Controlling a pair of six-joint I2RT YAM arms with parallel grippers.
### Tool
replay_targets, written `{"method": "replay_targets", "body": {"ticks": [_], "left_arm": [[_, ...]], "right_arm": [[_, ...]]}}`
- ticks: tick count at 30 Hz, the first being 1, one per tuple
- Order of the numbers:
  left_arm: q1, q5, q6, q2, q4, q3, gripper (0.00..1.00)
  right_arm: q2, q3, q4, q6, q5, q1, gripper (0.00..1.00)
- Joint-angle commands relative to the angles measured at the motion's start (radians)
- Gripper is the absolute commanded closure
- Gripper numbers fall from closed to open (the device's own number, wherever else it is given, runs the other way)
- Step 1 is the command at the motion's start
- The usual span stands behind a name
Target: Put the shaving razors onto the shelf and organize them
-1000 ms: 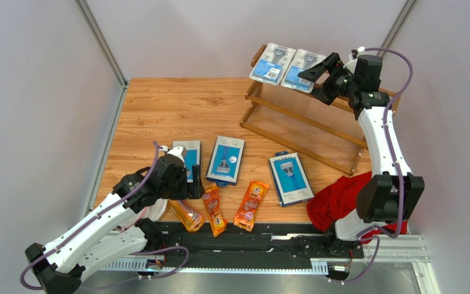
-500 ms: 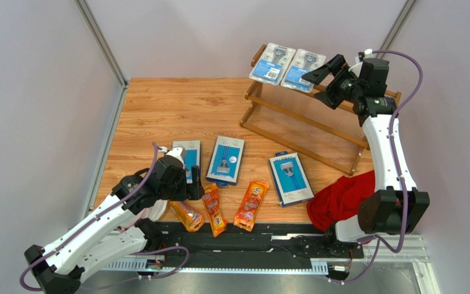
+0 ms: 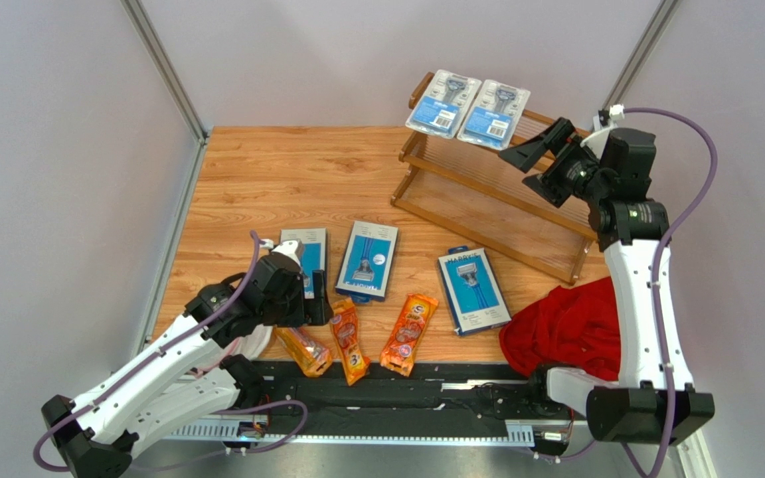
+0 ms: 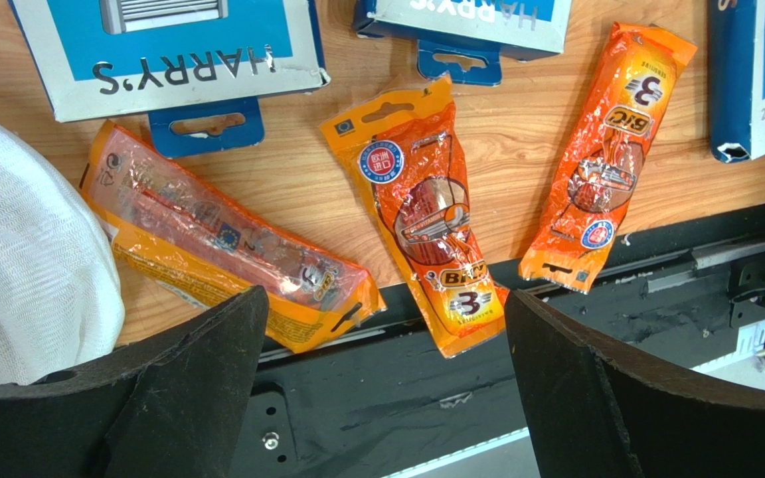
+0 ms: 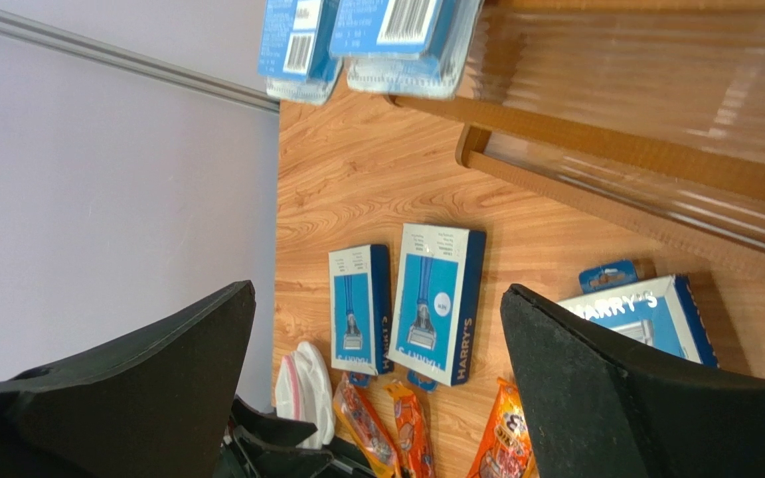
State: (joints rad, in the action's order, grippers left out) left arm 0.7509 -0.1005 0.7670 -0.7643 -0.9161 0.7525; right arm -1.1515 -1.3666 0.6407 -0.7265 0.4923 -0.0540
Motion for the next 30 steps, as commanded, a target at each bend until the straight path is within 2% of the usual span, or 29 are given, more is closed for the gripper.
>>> {"method": "replay_targets", "body": {"ticks": [1, 12, 15, 23, 30], "left_arm": [[-0.004, 0.024, 0.028, -0.015, 0.028, -0.001, 0.03], [-0.004, 0.090, 0.061, -0.107, 0.100, -0.041, 0.04], [-0.004, 0.094, 0.060, -0.150, 0.120, -0.042, 0.05], [-0.004, 0.145, 0.060, -0.256, 0.167, -0.038, 0.07], [-0.001, 0.196, 0.069, -0.343, 0.232, -0.039, 0.09]], "right_arm": [[0.110, 0.069, 0.042, 0.039, 0.028, -0.003, 0.02], [0.292, 0.283, 0.109, 0.073, 0.049, 0.049, 0.04], [0.332, 0.354, 0.109, 0.062, 0.042, 0.115, 0.05], [0.412, 0.518, 0.070, -0.033, -0.132, 0.393, 0.06], [0.409, 0.570, 0.019, -0.108, -0.241, 0.588, 0.07]]}}
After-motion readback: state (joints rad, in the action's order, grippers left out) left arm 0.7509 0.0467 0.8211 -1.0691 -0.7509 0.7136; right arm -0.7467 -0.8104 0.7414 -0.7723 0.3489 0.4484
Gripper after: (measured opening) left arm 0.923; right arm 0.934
